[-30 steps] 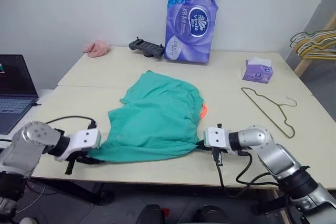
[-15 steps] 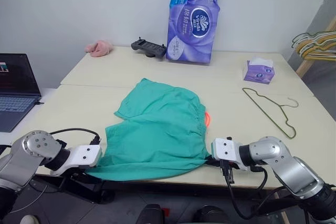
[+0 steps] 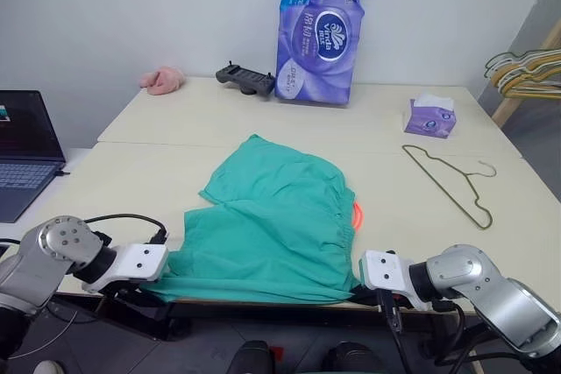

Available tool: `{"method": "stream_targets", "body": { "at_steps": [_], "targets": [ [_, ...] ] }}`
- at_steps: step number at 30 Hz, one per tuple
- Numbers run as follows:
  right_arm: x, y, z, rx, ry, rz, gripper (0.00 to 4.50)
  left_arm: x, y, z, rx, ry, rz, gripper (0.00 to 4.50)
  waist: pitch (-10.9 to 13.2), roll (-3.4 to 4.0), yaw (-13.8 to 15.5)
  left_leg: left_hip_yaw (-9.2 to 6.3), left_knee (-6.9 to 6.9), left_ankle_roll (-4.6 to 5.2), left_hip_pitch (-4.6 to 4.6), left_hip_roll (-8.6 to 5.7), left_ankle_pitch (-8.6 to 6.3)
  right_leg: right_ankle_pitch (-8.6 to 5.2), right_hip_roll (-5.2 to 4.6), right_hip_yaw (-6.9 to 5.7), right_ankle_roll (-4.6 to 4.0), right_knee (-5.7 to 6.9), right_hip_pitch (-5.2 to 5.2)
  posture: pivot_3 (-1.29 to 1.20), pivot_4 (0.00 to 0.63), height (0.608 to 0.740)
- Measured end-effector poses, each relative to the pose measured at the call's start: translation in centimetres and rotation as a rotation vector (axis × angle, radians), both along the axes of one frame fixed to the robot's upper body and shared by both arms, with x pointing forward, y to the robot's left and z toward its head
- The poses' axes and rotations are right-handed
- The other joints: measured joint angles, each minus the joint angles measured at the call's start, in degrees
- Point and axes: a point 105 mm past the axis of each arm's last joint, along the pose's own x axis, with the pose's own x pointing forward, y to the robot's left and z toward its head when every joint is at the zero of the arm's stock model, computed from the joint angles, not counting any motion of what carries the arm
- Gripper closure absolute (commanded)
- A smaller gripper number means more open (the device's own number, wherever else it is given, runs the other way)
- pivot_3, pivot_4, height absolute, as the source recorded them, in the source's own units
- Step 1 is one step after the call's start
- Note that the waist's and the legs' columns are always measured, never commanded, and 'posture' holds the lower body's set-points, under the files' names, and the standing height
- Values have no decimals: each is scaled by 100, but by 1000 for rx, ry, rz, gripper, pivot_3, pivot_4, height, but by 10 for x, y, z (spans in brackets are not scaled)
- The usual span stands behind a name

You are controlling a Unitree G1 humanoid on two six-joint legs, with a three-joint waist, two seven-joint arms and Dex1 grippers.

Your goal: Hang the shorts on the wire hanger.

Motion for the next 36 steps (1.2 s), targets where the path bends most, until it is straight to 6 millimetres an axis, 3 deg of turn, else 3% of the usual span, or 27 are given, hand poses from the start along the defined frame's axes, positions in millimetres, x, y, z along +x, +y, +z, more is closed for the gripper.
{"method": "stream_targets", "body": {
  "at_steps": [1, 4, 14, 16, 20, 25, 29, 31, 34, 36],
  "targets": [
    [-1, 0, 0, 3, 11, -3, 4500, -2, 0, -1, 2, 15, -4, 3634, 5, 0, -2, -1, 0, 0, -1, 1, 0, 1, 0, 0, 1, 0, 0, 166, 62, 740],
    [-3, 0, 0, 13, 41, -10, 3856, -9, 4, -1, 18, 53, -9, 3026, 40, -11, -4, -4, 0, 0, -2, 4, 0, 0, -1, -2, 1, 0, -1, 166, 63, 740],
    [-20, -17, 8, -34, 171, 13, 633, -20, 12, 5, 43, 113, 6, 228, 115, -7, -9, -5, -2, -1, -7, 6, 0, 0, -19, -7, 2, -7, -2, 161, 65, 740],
    [-24, -20, 11, -34, 199, 23, 633, -27, 11, 8, 34, 143, 2, 228, 126, -9, -14, -6, -2, -2, -8, 9, -1, 0, -20, -8, 2, -8, -3, 158, 65, 740],
    [-42, -49, 20, -116, 323, 50, 633, -62, 8, 20, 32, 308, -31, 228, 158, -3, -29, -4, -7, -11, -8, 10, -6, -1, -26, -8, 4, -16, -3, 155, 66, 740],
    [-52, -45, 27, -63, 362, 89, 633, -62, 11, 22, 29, 286, -67, 228, 174, 10, -27, -4, -6, -11, -6, 4, -6, -6, -20, -35, -4, -12, 0, 148, 70, 740],
    [-46, -44, 37, -30, 332, 83, 633, -41, 5, 27, -20, 214, -29, 228, 192, 24, -26, -7, -5, -12, -9, 4, -6, -11, -18, -49, -12, -12, 2, 143, 70, 740],
    [-20, -29, 55, 76, 206, 53, 633, -12, -15, 41, -148, 129, 44, 228, 206, 18, -27, -14, 12, -12, -17, -3, -6, -10, -8, -74, -11, -8, 4, 136, 68, 740],
    [46, 2, 91, 351, 10, -115, 633, 46, -62, 70, -453, -19, 199, 228, 233, -19, -63, -34, 26, -10, -20, 0, -2, 1, 3, -89, 7, -1, 12, 132, 70, 740],
    [78, 14, 108, 444, -77, -224, 633, 73, -91, 85, -606, -90, 271, 228, 236, -41, -86, -39, 3, -23, -28, -6, 23, 12, 24, -72, 13, -2, 11, 127, 65, 740]
  ]
}}
